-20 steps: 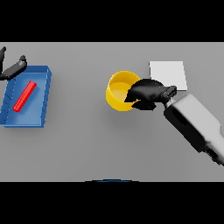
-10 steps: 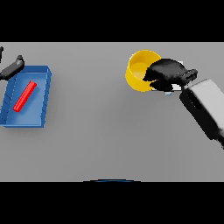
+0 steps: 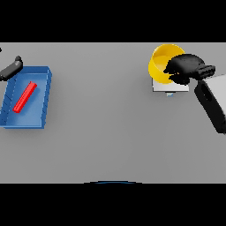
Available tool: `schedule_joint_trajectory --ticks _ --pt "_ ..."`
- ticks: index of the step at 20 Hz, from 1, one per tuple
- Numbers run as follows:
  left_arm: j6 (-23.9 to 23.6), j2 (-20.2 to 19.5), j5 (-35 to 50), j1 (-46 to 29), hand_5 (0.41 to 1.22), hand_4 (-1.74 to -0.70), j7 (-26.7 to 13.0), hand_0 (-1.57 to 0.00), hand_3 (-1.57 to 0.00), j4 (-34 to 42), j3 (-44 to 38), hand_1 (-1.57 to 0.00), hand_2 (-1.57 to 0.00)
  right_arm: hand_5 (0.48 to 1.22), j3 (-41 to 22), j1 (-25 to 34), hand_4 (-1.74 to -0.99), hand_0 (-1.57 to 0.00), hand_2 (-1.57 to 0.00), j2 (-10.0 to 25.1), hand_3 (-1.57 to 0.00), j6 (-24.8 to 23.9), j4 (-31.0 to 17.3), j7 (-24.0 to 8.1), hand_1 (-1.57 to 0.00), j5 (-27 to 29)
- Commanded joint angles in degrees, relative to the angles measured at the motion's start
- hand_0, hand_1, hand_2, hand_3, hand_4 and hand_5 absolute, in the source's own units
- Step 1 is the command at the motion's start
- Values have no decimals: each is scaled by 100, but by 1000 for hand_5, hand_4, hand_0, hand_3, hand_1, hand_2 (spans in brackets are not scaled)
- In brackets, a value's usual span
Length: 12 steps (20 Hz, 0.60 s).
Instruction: Pick up the red beaker and tilt it to pour out 1 green nut into yellow bowl. Pick up the yellow bowl and place it on the metallic measuring scale.
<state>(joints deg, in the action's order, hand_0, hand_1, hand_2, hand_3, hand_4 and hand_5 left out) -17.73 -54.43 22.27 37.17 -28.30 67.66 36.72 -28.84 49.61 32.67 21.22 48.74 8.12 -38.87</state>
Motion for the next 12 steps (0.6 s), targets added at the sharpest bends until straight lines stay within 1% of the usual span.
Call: schedule_joint_trajectory --ticks 1,2,3,4,5,6,8,10,11,12 --pt "-7 -35 0 10 765 -822 -47 1 1 35 -4 1 1 1221 19 22 -1728 -1528 -1502 -34 -1471 -90 -213 35 -1435 -7" --pt "-32 -14 17 2 767 -830 -48 1 1 32 -16 1 1 1221 16 65 -1729 -1529 -1496 -80 -1491 -152 -363 61 -1425 -13" --pt "-53 -30 -8 -24 771 -831 -107 1 1 58 15 1 1 1221 15 106 -1729 -1526 -1483 -78 -1507 -232 -552 213 -1408 -28" --pt "-30 -40 -4 -16 771 -832 -81 1 1 50 5 1 1 1221 -2 122 -1729 -1515 -1465 -102 -1520 -295 -698 196 -1385 -59" --pt "-36 49 13 -18 772 -838 -35 1 1 -25 5 1 1 1221 15 164 -1730 -1510 -1451 -124 -1530 -327 -845 196 -1368 -52" --pt "-12 -12 29 -36 775 -842 -50 1 1 15 -9 1 1 1221 6 232 -1730 -1500 -1429 -171 -1538 -331 -970 131 -1344 -66" --pt "-34 -4 7 -7 783 -848 -136 1 1 -7 6 1 1 1221 -20 280 -1730 -1452 -1377 -183 -1550 -401 -1160 295 -1278 -79" --pt "27 -13 -3 13 785 -845 -167 1 1 -33 24 1 1 1221 -64 299 -1730 -1404 -1336 -188 -1558 -435 -1317 354 -1221 -105" --pt "56 -19 -18 11 786 -839 -59 1 1 -64 19 1 1 1221 -52 348 -1730 -1392 -1322 -187 -1560 -451 -1393 365 -1205 -96" --pt "48 10 -23 92 776 -838 -180 1 1 -93 22 1 1 1221 -51 346 -1730 -1397 -1316 -212 -1562 -482 -1450 382 -1205 -82"
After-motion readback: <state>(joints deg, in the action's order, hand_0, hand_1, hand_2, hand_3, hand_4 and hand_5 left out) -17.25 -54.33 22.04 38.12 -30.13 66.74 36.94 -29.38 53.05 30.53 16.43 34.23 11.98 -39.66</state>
